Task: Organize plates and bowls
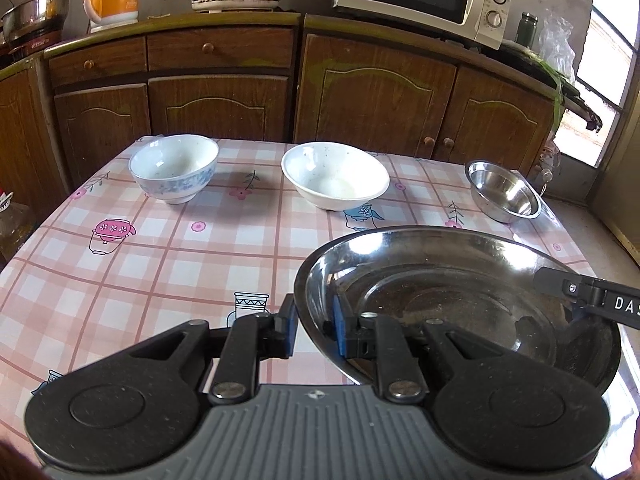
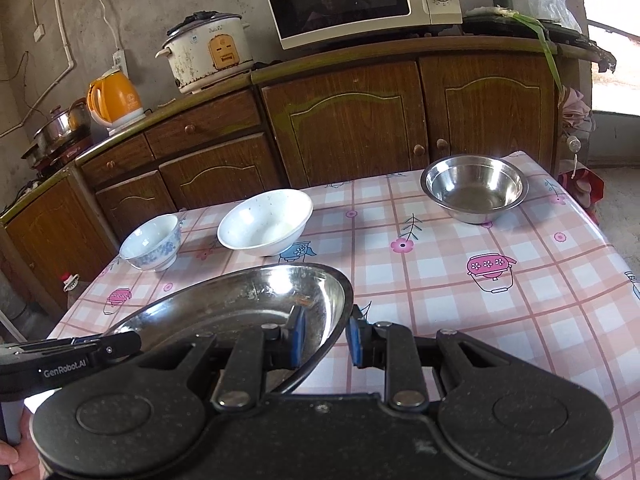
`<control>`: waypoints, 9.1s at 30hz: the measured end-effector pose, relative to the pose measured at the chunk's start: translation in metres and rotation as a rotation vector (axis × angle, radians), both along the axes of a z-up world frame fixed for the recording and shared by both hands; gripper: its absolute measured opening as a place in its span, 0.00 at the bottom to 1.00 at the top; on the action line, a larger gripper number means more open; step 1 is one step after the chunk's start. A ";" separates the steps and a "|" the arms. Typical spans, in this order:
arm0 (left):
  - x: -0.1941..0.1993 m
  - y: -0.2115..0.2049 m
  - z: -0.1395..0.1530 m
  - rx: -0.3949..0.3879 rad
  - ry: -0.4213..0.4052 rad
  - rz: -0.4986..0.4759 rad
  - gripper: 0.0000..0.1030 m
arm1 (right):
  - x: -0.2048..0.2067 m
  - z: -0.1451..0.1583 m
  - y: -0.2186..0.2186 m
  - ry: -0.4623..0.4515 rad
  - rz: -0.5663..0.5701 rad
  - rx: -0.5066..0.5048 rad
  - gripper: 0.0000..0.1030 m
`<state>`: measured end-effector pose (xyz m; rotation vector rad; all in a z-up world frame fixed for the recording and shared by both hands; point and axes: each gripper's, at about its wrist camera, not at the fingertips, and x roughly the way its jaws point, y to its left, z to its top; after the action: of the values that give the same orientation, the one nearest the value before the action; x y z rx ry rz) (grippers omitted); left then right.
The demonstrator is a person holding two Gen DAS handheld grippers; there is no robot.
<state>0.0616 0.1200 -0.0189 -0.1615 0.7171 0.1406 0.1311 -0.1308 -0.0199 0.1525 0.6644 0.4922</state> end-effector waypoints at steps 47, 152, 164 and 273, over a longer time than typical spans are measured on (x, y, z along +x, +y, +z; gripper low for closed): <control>-0.047 -0.059 -0.011 0.007 0.020 -0.147 0.20 | -0.080 -0.004 -0.077 -0.032 -0.083 -0.019 0.29; -0.045 -0.082 -0.074 0.091 0.165 -0.194 0.80 | -0.097 -0.089 -0.109 0.122 -0.089 -0.059 0.77; -0.035 -0.083 -0.084 0.095 0.211 -0.197 0.81 | -0.086 -0.106 -0.127 0.211 -0.107 0.024 0.77; 0.028 0.005 -0.024 0.073 0.033 -0.040 0.57 | 0.004 -0.030 0.025 -0.032 0.150 -0.025 0.35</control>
<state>0.0891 0.1250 -0.0426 -0.0756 0.7463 0.1308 0.1353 -0.1056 -0.0503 0.0711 0.6534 0.6290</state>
